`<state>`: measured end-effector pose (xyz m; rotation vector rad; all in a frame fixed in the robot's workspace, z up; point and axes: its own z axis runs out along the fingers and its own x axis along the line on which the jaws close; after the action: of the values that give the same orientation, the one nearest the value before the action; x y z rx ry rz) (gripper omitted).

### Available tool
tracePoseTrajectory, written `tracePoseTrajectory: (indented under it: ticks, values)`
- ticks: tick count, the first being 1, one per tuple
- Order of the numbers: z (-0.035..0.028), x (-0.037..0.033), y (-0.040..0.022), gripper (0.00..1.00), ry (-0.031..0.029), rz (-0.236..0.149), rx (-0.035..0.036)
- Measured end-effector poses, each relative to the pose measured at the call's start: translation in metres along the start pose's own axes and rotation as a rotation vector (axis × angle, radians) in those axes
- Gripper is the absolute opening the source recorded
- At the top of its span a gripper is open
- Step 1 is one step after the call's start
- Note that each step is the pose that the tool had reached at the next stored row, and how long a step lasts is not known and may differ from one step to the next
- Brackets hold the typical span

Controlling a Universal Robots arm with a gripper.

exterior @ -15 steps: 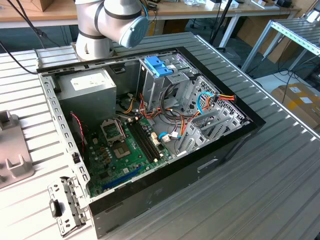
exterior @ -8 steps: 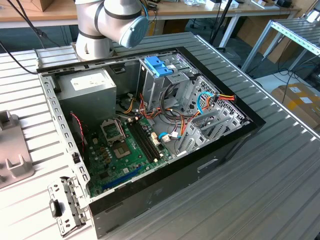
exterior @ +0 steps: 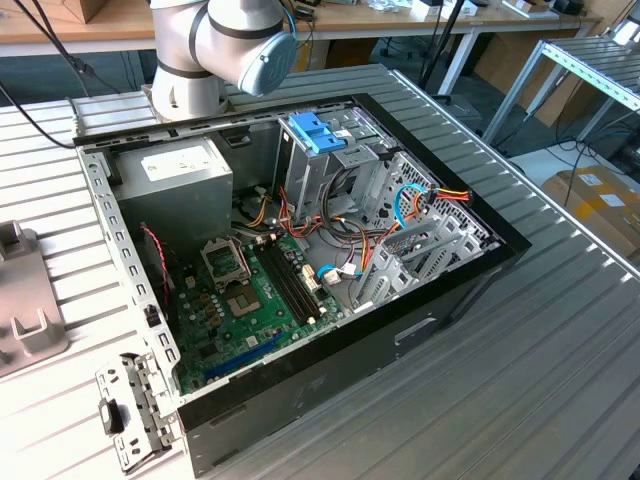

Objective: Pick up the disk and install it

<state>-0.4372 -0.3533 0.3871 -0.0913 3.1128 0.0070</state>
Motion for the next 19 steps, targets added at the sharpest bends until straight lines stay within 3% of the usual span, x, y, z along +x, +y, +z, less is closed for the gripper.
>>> tracePoseTrajectory:
  ticks: [19]
  values:
    - [0.0000,0.0000,0.0000,0.11,0.0003,-0.084,-0.0023]
